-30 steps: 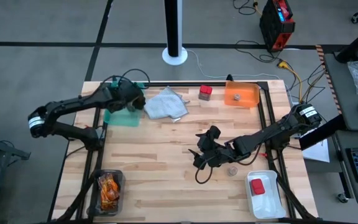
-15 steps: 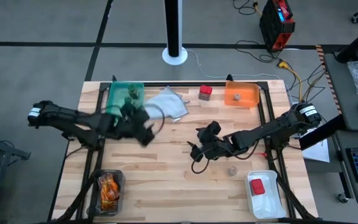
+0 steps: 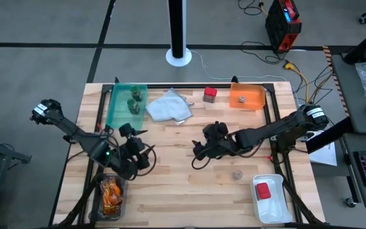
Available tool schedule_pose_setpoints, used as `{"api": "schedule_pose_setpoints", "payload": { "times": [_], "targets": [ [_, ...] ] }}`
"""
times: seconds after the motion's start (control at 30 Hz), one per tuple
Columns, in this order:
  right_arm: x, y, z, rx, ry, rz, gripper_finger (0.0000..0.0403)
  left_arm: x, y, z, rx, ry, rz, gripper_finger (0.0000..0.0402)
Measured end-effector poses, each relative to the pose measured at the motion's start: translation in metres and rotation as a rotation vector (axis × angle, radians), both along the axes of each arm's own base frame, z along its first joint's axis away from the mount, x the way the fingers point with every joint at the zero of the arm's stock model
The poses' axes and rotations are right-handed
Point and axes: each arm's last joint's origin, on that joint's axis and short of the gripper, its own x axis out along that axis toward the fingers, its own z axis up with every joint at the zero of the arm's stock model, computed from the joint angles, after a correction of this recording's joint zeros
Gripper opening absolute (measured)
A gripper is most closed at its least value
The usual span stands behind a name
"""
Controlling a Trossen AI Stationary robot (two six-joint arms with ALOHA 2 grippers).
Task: Sort spices by type
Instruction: Put the brown seasoning bottle into the orange bin
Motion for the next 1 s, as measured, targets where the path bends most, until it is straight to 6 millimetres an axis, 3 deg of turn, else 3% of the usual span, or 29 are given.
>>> {"api": "schedule_pose_setpoints", "payload": {
  "times": [0.47, 0.73, 1.0],
  "targets": [
    [-0.04, 0.017, 0.005, 0.572, 0.513, -0.049, 0.0341, -0.003, 0.001, -0.002, 0.081, 0.003, 0.019, 0.0306],
    [-0.062, 0.04, 0.017, 0.662, 0.698, -0.113, 0.0341, -0.003, 0.001, -0.002, 0.083, 0.002, 0.02, 0.0306],
    [-0.071, 0.065, 0.011, 0.692, 0.719, -0.147, 0.0341, -0.003, 0.001, -0.002, 0.079, -0.027, 0.044, 0.0306]
  ]
}}
